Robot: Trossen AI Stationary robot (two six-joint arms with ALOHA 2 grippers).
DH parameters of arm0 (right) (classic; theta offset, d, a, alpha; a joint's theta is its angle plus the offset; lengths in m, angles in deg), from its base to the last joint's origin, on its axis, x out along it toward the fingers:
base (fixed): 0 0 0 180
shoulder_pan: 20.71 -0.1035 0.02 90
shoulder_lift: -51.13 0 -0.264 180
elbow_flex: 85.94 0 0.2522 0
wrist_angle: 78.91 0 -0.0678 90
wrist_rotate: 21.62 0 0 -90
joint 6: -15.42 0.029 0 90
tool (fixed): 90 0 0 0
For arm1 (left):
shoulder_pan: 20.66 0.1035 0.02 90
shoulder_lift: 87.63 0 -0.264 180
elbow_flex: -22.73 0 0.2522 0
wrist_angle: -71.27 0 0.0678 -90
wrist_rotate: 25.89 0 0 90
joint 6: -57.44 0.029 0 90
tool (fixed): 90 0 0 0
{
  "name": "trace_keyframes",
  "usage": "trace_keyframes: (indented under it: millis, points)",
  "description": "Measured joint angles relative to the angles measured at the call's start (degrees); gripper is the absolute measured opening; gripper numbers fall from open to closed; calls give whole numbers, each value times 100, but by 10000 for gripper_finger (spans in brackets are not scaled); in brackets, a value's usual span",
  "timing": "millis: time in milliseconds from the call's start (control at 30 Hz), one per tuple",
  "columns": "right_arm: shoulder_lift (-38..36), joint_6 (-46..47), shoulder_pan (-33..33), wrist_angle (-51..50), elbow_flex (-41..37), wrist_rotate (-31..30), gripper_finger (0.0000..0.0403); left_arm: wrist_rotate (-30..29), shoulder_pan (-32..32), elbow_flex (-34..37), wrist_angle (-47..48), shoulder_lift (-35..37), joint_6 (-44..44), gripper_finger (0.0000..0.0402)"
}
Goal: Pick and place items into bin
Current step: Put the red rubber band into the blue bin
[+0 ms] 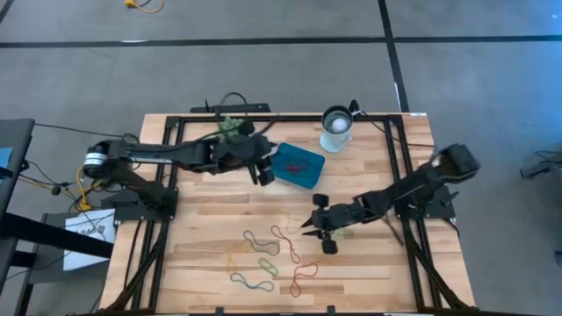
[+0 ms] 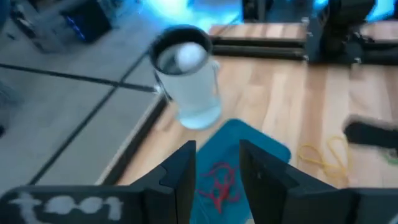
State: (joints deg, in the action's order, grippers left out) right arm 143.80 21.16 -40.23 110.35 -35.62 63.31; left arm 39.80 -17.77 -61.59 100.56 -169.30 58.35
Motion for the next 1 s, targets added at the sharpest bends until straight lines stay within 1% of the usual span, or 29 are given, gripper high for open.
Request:
trace_keyframes:
  millis: [100, 233, 400, 467, 533, 600, 767, 1000]
  points:
    - [623, 76, 9, 215, 350, 229, 103, -73, -30, 7, 283, 149, -106, 110]
    - [1312, 443, -81, -217, 1039, 275, 103, -55, -32, 70, 578, 188, -247, 110]
    - [2032, 970, -205, -1685, 2109, 128, 102, -49, -32, 340, 702, 177, -525, 110]
    - [2248, 1062, -310, -2257, 2543, -305, 99, -20, -37, 408, 709, 180, -655, 110]
    - [2390, 1120, -433, -2756, 2901, -874, 95, -18, -43, 500, 750, 186, -762, 110]
    - [2550, 1123, -503, -3146, 3216, -1143, 91, -16, -45, 580, 794, 183, -774, 110]
    - [2725, 1127, -562, -3525, 3620, -1185, 81, -5, -45, 706, 875, 181, -927, 110]
    - [2567, 1127, -574, -3789, 3616, -1281, 68, -7, -108, 706, 905, 183, -971, 110]
